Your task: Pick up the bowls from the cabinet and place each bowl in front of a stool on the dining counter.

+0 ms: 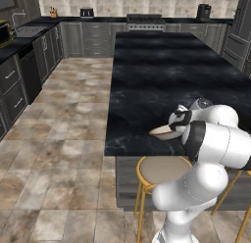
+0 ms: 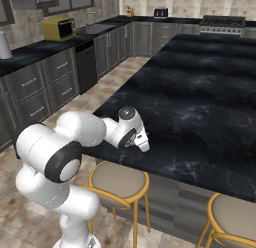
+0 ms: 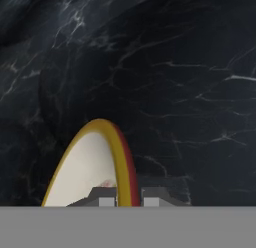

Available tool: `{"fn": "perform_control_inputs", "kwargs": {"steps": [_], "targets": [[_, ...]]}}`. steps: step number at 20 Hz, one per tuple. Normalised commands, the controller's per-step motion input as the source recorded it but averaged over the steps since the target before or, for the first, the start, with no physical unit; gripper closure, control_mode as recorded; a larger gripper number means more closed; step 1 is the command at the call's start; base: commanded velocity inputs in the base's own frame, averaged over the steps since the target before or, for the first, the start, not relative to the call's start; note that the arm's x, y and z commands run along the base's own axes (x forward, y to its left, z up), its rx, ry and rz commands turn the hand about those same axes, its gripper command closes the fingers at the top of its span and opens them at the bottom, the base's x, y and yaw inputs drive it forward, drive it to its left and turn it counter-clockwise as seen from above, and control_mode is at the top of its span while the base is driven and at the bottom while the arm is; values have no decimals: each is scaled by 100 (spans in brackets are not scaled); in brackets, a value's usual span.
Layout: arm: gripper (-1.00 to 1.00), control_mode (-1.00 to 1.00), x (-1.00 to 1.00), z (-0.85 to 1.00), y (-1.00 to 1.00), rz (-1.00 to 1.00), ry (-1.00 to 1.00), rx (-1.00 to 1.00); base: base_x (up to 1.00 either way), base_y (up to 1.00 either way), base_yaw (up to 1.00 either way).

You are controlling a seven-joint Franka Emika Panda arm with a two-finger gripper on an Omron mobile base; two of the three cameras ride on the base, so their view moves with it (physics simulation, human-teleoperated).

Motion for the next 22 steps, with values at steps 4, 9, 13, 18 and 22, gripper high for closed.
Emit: {"fn": "perform_control_inputs", "kwargs": {"steps": [4,9,13,18,22], "targets": [[100,-100,35,-22,-2,0,0,0,0,0,0],[100,-100,32,-27,-2,0,0,0,0,0,0],[100,-100,27,-30,-2,0,0,0,0,0,0],[100,-100,18,-31,0,0,0,0,0,0,0],[100,-100,15,-41,0,0,0,0,0,0,0]]}}
